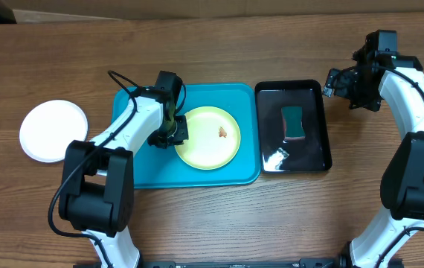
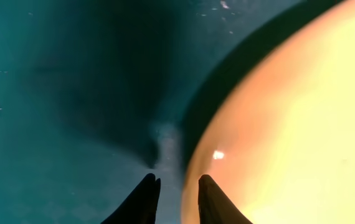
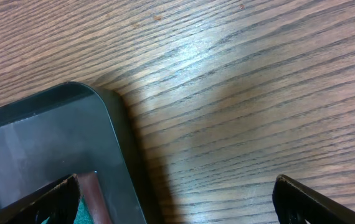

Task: Clean dirty plates on tray and stack at the side
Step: 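Hold the yellow plate rim with the left gripper on the tray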

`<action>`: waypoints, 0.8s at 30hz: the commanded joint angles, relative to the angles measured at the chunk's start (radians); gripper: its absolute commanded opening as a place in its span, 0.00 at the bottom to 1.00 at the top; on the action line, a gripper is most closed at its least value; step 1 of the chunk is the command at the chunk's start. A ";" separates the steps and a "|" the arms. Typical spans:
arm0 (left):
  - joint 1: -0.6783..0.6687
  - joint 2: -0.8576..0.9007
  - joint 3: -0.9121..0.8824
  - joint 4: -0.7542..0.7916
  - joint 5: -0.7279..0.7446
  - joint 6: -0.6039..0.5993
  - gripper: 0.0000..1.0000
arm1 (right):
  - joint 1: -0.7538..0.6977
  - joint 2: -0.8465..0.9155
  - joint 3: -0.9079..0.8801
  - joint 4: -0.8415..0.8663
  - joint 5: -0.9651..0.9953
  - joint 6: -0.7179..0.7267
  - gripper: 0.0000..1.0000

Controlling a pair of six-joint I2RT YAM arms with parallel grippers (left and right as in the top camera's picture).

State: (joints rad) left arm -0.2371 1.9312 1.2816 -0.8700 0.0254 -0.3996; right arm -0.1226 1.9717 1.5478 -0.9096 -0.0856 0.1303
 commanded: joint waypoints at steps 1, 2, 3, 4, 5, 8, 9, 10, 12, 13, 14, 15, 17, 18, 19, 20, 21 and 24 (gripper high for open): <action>0.019 0.011 -0.008 -0.013 -0.001 0.010 0.24 | 0.003 -0.027 0.011 0.004 0.006 0.004 1.00; 0.019 0.011 -0.008 -0.014 0.012 0.011 0.22 | 0.003 -0.027 0.011 0.004 0.006 0.004 1.00; 0.019 0.011 -0.008 -0.014 0.026 0.011 0.20 | 0.003 -0.027 0.011 0.004 0.006 0.004 1.00; 0.019 0.011 -0.008 -0.013 0.034 0.011 0.19 | 0.003 -0.027 0.011 0.004 0.006 0.004 1.00; 0.016 0.011 -0.008 -0.013 0.040 0.011 0.18 | 0.003 -0.027 0.011 0.004 0.006 0.004 1.00; 0.011 0.011 -0.008 -0.008 0.046 0.010 0.11 | 0.003 -0.027 0.011 0.004 0.006 0.004 1.00; 0.011 0.011 -0.008 -0.008 0.046 0.010 0.06 | 0.003 -0.027 0.011 0.004 0.006 0.004 1.00; 0.011 0.011 -0.008 -0.008 0.045 0.011 0.04 | 0.003 -0.027 0.011 0.004 0.006 0.004 1.00; 0.011 0.011 -0.008 -0.008 0.044 0.010 0.04 | 0.003 -0.027 0.011 0.004 0.006 0.004 1.00; 0.014 0.011 -0.008 -0.008 0.044 0.010 0.04 | 0.003 -0.027 0.011 0.004 0.006 0.004 1.00; 0.015 0.011 -0.008 -0.008 0.043 0.005 0.04 | 0.003 -0.027 0.011 0.004 0.006 0.004 1.00; 0.017 0.011 -0.008 -0.008 0.042 -0.008 0.04 | 0.003 -0.027 0.011 0.004 0.006 0.004 1.00; 0.017 0.011 -0.008 -0.004 0.041 -0.030 0.04 | 0.003 -0.027 0.011 0.004 0.006 0.004 1.00; 0.017 0.011 -0.008 -0.003 0.042 -0.041 0.04 | 0.003 -0.027 0.011 0.004 0.006 0.004 1.00; 0.017 0.011 -0.008 -0.003 0.042 -0.059 0.04 | 0.003 -0.027 0.011 0.004 0.006 0.004 1.00; 0.016 0.011 -0.009 0.000 0.042 -0.074 0.04 | 0.003 -0.027 0.011 0.004 0.006 0.004 1.00; 0.016 0.011 -0.010 0.004 0.042 -0.077 0.04 | 0.003 -0.027 0.011 0.004 0.006 0.004 1.00; 0.013 0.011 -0.017 0.029 0.042 -0.080 0.04 | 0.003 -0.027 0.011 0.004 0.006 0.004 1.00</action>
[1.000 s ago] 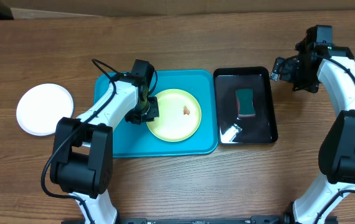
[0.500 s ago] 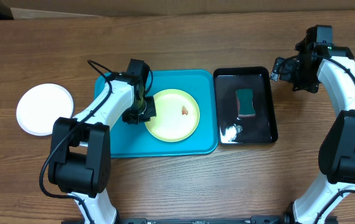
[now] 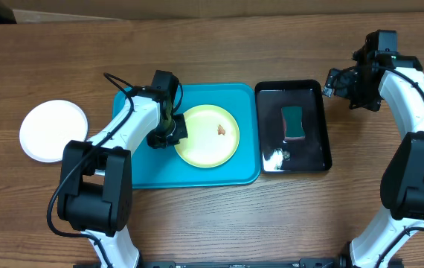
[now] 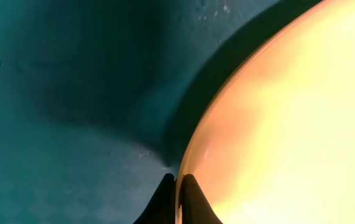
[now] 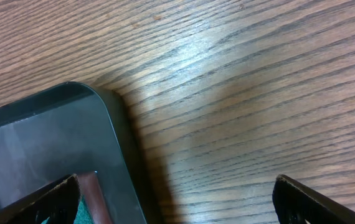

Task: Clean dirty plates on tray and stack at the side
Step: 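Hold the yellow plate rim with the left gripper on the tray, then lower the right gripper into the black tray and grasp the green sponge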

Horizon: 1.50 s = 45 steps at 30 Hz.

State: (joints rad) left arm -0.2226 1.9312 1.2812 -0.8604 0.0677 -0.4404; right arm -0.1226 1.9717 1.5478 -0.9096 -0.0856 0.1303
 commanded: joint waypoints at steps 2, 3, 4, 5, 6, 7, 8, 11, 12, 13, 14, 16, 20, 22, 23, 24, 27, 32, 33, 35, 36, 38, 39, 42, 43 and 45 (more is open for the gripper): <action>-0.001 0.011 -0.020 0.027 0.000 -0.039 0.04 | 0.003 -0.027 0.011 0.004 0.006 0.004 1.00; -0.001 0.011 -0.021 0.027 0.000 -0.039 0.04 | 0.003 -0.027 0.011 0.004 0.006 0.004 1.00; -0.001 0.011 -0.023 0.028 0.000 -0.039 0.04 | 0.003 -0.027 0.011 0.004 0.006 0.004 1.00; -0.001 0.011 -0.024 0.028 0.000 -0.039 0.04 | 0.003 -0.027 0.011 0.004 0.006 0.004 1.00; -0.001 0.011 -0.026 0.030 0.000 -0.039 0.04 | 0.003 -0.027 0.011 0.005 0.005 0.004 1.00; -0.001 0.011 -0.030 0.038 0.000 -0.039 0.04 | 0.003 -0.027 0.011 0.012 0.002 0.004 1.00; -0.001 0.011 -0.033 0.043 0.001 -0.039 0.04 | 0.003 -0.027 0.011 0.023 0.002 0.004 1.00; -0.001 0.011 -0.040 0.047 0.003 -0.039 0.04 | 0.003 -0.027 0.011 0.038 0.002 0.004 1.00; -0.001 0.011 -0.044 0.047 0.004 -0.039 0.04 | 0.003 -0.027 0.011 0.037 0.002 0.004 1.00; -0.001 0.011 -0.047 0.047 0.005 -0.039 0.04 | 0.003 -0.027 0.011 0.038 0.001 0.004 1.00; -0.002 0.011 -0.051 0.050 0.005 -0.040 0.04 | 0.003 -0.027 0.011 0.037 -0.013 0.004 1.00; -0.001 0.011 -0.058 0.053 0.004 -0.057 0.04 | 0.003 -0.027 0.011 0.034 -0.106 0.005 1.00; -0.001 0.011 -0.060 0.054 0.003 -0.057 0.04 | 0.003 -0.028 0.014 -0.047 -0.262 -0.014 1.00; -0.001 0.011 -0.060 0.053 0.002 -0.053 0.04 | 0.003 -0.033 0.032 -0.087 -0.276 -0.045 1.00; -0.001 0.011 -0.060 0.054 0.002 -0.053 0.04 | 0.003 -0.035 0.045 -0.113 -0.273 -0.067 0.99; -0.001 0.011 -0.060 0.054 0.002 -0.053 0.04 | 0.003 -0.040 0.061 -0.139 -0.271 -0.084 0.95; -0.001 0.011 -0.060 0.061 0.003 -0.054 0.04 | 0.014 -0.063 0.117 -0.223 -0.274 -0.095 0.93; -0.002 0.011 -0.060 0.068 0.004 -0.054 0.04 | 0.071 -0.100 0.166 -0.368 -0.221 -0.113 0.89; -0.002 0.011 -0.060 0.068 0.004 -0.055 0.04 | 0.087 -0.100 0.166 -0.387 -0.196 -0.113 0.88; -0.002 0.011 -0.060 0.068 0.004 -0.055 0.04 | 0.130 -0.098 0.156 -0.403 -0.130 -0.112 0.87; -0.002 0.011 -0.060 0.069 0.004 -0.055 0.04 | 0.154 -0.098 0.148 -0.401 -0.094 -0.108 0.87; -0.002 0.011 -0.060 0.069 0.004 -0.055 0.04 | 0.203 -0.098 0.129 -0.388 -0.024 -0.095 0.87; -0.002 0.011 -0.060 0.069 0.004 -0.055 0.05 | 0.230 -0.098 0.116 -0.375 0.016 -0.083 0.87; -0.002 0.011 -0.060 0.066 0.004 -0.054 0.04 | 0.285 -0.098 0.080 -0.347 0.105 -0.040 0.87; -0.002 0.011 -0.061 0.064 0.003 -0.054 0.04 | 0.299 -0.098 0.069 -0.337 0.122 -0.029 0.87; -0.002 0.011 -0.060 0.063 0.003 -0.053 0.04 | 0.323 -0.098 0.040 -0.311 0.135 -0.022 0.87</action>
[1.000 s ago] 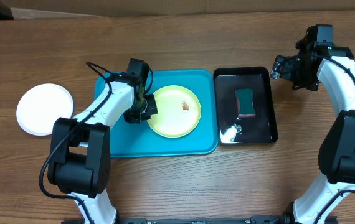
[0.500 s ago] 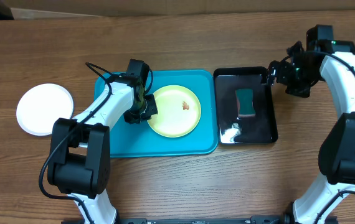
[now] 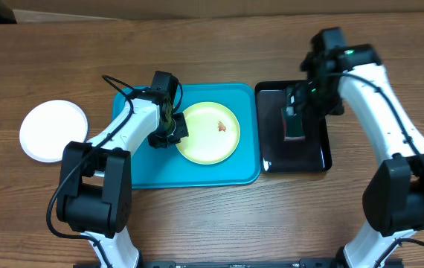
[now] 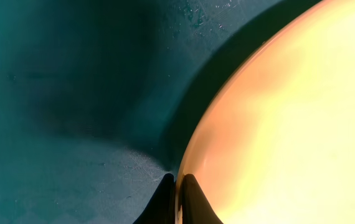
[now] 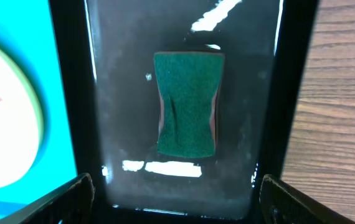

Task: Clean dirty plates on tray and stack at the side
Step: 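Lower the right gripper into the black tray and grasp the green sponge, then wipe the black tray with the sponge in the right gripper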

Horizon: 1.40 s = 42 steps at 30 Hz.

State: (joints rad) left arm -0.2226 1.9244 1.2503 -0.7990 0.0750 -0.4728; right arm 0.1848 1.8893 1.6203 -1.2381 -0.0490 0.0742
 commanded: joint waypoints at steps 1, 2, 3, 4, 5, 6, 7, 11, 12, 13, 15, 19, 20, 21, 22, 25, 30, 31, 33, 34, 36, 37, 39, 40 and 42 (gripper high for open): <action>-0.001 0.018 -0.030 0.001 -0.004 -0.021 0.04 | 0.023 -0.015 -0.047 0.032 0.100 0.034 0.87; -0.001 0.018 -0.029 0.002 -0.005 -0.021 0.04 | 0.029 -0.015 -0.063 0.050 0.100 0.034 0.87; -0.001 0.018 -0.029 0.002 -0.004 -0.021 0.04 | 0.033 -0.015 -0.080 0.071 0.100 0.034 0.87; -0.001 0.018 -0.029 0.003 -0.004 -0.021 0.04 | 0.037 -0.015 -0.103 0.099 0.101 0.034 0.87; -0.001 0.018 -0.029 0.003 -0.004 -0.021 0.04 | 0.037 -0.015 -0.124 0.126 0.101 0.033 0.87; -0.001 0.018 -0.029 0.003 -0.004 -0.021 0.04 | 0.037 -0.015 -0.143 0.153 0.101 0.032 0.87; -0.001 0.018 -0.029 0.003 -0.003 -0.022 0.04 | 0.037 -0.015 -0.165 0.184 0.101 0.030 0.87; -0.001 0.018 -0.030 0.003 -0.004 -0.021 0.04 | 0.037 -0.014 -0.257 0.339 0.100 0.030 0.86; -0.001 0.018 -0.030 0.003 -0.004 -0.021 0.04 | 0.037 -0.014 -0.277 0.373 0.100 0.031 0.86; -0.001 0.018 -0.029 0.003 -0.004 -0.021 0.04 | 0.037 -0.014 -0.294 0.400 0.100 0.031 0.85; -0.001 0.018 -0.029 0.003 -0.004 -0.021 0.04 | 0.037 -0.014 -0.328 0.448 0.100 0.031 0.84; -0.001 0.018 -0.030 0.003 -0.004 -0.022 0.04 | 0.037 -0.014 -0.396 0.554 0.101 0.031 0.82; -0.001 0.018 -0.030 0.003 -0.003 -0.022 0.04 | 0.037 -0.014 -0.411 0.583 0.101 0.030 0.82; -0.001 0.018 -0.029 0.004 -0.003 -0.022 0.04 | 0.037 -0.014 -0.425 0.612 0.101 0.030 0.81; -0.001 0.018 -0.029 0.003 -0.004 -0.022 0.04 | 0.037 -0.014 -0.436 0.636 0.101 0.030 0.79; -0.001 0.018 -0.030 0.003 -0.004 -0.022 0.04 | 0.037 -0.014 -0.455 0.670 0.101 0.031 0.75; -0.001 0.018 -0.029 0.003 -0.004 -0.021 0.04 | 0.037 -0.013 -0.465 0.686 0.101 0.030 0.61; -0.001 0.018 -0.029 0.003 -0.004 -0.021 0.04 | 0.037 -0.013 -0.468 0.690 0.101 0.030 0.58; -0.001 0.018 -0.030 0.003 -0.004 -0.021 0.04 | 0.037 -0.013 -0.472 0.691 0.101 0.031 0.52; -0.001 0.018 -0.030 0.003 -0.004 -0.021 0.05 | 0.037 -0.013 -0.472 0.690 0.101 0.031 0.49; -0.001 0.018 -0.029 0.003 -0.004 -0.021 0.04 | 0.037 -0.013 -0.472 0.687 0.101 0.030 0.45; -0.001 0.018 -0.030 0.003 -0.004 -0.021 0.04 | 0.037 -0.013 -0.472 0.687 0.101 0.030 0.43; -0.001 0.018 -0.030 0.003 -0.004 -0.021 0.04 | 0.037 -0.013 -0.472 0.686 0.100 0.031 0.43; -0.001 0.018 -0.029 0.003 -0.004 -0.022 0.04 | 0.037 -0.013 -0.472 0.684 0.100 0.031 0.46; -0.001 0.018 -0.030 0.003 -0.003 -0.021 0.04 | 0.037 -0.013 -0.472 0.676 0.100 0.031 0.50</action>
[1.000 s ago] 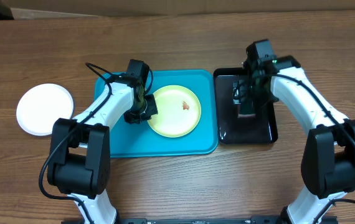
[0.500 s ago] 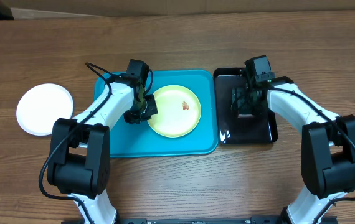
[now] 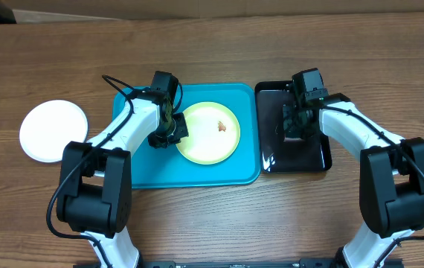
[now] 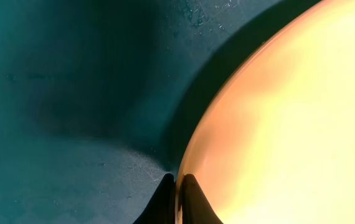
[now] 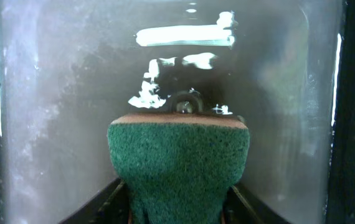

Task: Clean dirty plates on tray and stack at the side
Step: 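Wipe the black tray with the sponge in the right gripper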

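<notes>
A yellow-green plate [image 3: 207, 138] with a brown food crumb [image 3: 222, 127] lies on the teal tray [image 3: 143, 168]. My left gripper [image 3: 169, 132] is shut on the plate's left rim; the left wrist view shows both fingers pinching the plate's edge [image 4: 190, 155]. In the black water tray [image 3: 305, 160] lies the green sponge [image 5: 179, 155]. My right gripper [image 5: 179, 202] is down in that tray, shut on the sponge, which is squeezed narrower between the fingers [image 5: 112, 199]. In the overhead view my right gripper [image 3: 295, 123] hides the sponge.
A clean white plate [image 3: 53, 131] sits on the wooden table to the left of the teal tray. The black tray stands directly right of the teal tray, with water glinting in it.
My right gripper was open high above the sponge; now it is down in the black tray and shut on the sponge. The left gripper and plate have not moved.
First my left gripper stood open at the plate's left rim and the right arm hung open beyond the black tray's far right corner. Then the left gripper shut on the rim. The right gripper then stood over the sponge, and now grips it.
</notes>
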`<action>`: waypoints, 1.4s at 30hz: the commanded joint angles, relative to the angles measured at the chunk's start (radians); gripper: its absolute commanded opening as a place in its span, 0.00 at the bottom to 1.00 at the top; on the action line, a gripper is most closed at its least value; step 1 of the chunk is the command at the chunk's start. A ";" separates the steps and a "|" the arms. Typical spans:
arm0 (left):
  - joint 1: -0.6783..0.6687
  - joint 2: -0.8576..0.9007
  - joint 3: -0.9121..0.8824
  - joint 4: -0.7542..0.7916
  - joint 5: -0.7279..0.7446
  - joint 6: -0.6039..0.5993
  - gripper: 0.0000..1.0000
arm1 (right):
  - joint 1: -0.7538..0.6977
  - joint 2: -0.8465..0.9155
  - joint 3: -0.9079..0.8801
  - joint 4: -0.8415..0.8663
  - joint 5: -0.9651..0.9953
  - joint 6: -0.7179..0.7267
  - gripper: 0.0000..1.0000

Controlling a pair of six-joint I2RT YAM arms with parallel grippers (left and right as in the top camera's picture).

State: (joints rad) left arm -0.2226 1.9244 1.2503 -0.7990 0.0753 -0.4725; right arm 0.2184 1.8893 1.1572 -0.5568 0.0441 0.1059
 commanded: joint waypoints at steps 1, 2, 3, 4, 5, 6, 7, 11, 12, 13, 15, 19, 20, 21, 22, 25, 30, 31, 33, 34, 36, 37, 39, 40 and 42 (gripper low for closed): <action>-0.001 0.018 -0.030 0.003 -0.004 -0.022 0.04 | 0.003 -0.013 -0.008 -0.011 0.007 -0.001 0.50; -0.001 0.018 -0.029 0.003 -0.004 -0.022 0.04 | 0.003 -0.013 -0.008 -0.016 0.007 -0.002 0.50; -0.001 0.018 -0.030 0.003 -0.004 -0.022 0.04 | 0.003 -0.013 -0.008 -0.017 0.007 -0.001 0.49; -0.001 0.018 -0.030 0.003 -0.004 -0.022 0.04 | 0.003 -0.013 -0.008 -0.017 0.007 -0.001 0.47; -0.002 0.018 -0.030 0.003 -0.004 -0.022 0.04 | 0.003 -0.013 -0.008 -0.016 0.007 -0.002 0.40; -0.001 0.018 -0.030 0.003 -0.004 -0.022 0.04 | 0.003 -0.013 -0.008 -0.016 0.007 -0.002 0.33; -0.001 0.018 -0.030 0.003 -0.004 -0.022 0.04 | 0.003 -0.013 -0.008 -0.016 0.007 -0.001 0.28; -0.001 0.018 -0.030 0.003 -0.004 -0.022 0.04 | 0.003 -0.016 0.020 -0.033 -0.003 -0.001 0.10; -0.001 0.018 -0.029 0.003 -0.004 -0.022 0.04 | 0.003 -0.019 0.037 -0.052 -0.018 -0.001 0.08; -0.001 0.018 -0.030 0.003 -0.004 -0.022 0.04 | 0.003 -0.023 0.059 -0.078 -0.037 -0.001 0.07; -0.001 0.018 -0.029 0.003 -0.004 -0.022 0.04 | 0.005 -0.037 0.104 -0.138 -0.056 -0.002 0.04; -0.002 0.018 -0.029 0.003 -0.004 -0.022 0.04 | 0.011 -0.061 0.143 -0.201 -0.034 -0.002 0.04; -0.002 0.018 -0.029 0.003 -0.004 -0.022 0.04 | 0.013 -0.068 0.148 -0.210 -0.025 -0.002 0.04; -0.002 0.018 -0.029 0.003 -0.004 -0.022 0.04 | 0.015 -0.075 0.150 -0.214 -0.018 -0.002 0.04; -0.002 0.018 -0.030 0.003 -0.004 -0.022 0.04 | 0.017 -0.084 0.151 -0.217 -0.013 -0.002 0.04; -0.001 0.018 -0.030 0.006 -0.004 -0.022 0.05 | 0.025 -0.112 0.152 -0.217 -0.011 -0.002 0.04; -0.002 0.018 -0.030 0.007 -0.004 -0.022 0.07 | 0.040 -0.154 0.153 -0.212 0.002 -0.005 0.04; -0.001 0.018 -0.030 0.007 -0.004 -0.022 0.07 | 0.042 -0.160 0.153 -0.212 0.010 -0.006 0.04; -0.001 0.018 -0.029 0.007 -0.004 -0.022 0.07 | 0.042 -0.167 0.153 -0.212 0.011 -0.005 0.04; -0.002 0.018 -0.029 0.007 -0.004 -0.022 0.07 | 0.042 -0.169 0.153 -0.214 0.011 -0.005 0.04; -0.001 0.018 -0.029 0.007 -0.004 -0.022 0.07 | 0.042 -0.169 0.153 -0.220 0.011 -0.005 0.04; -0.001 0.018 -0.029 0.007 -0.004 -0.022 0.06 | 0.042 -0.169 0.153 -0.226 0.011 -0.005 0.04; -0.001 0.018 -0.030 0.006 -0.004 -0.022 0.04 | 0.042 -0.169 0.153 -0.241 0.011 -0.005 0.04; -0.001 0.018 -0.030 0.006 -0.004 -0.022 0.04 | 0.042 -0.169 0.153 -0.245 0.011 -0.005 0.04; -0.002 0.018 -0.030 0.007 -0.004 -0.022 0.04 | 0.042 -0.169 0.153 -0.246 0.011 -0.005 0.04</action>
State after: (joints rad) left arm -0.2226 1.9244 1.2476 -0.7929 0.0784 -0.4732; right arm 0.2569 1.7531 1.2793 -0.8066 0.0418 0.1036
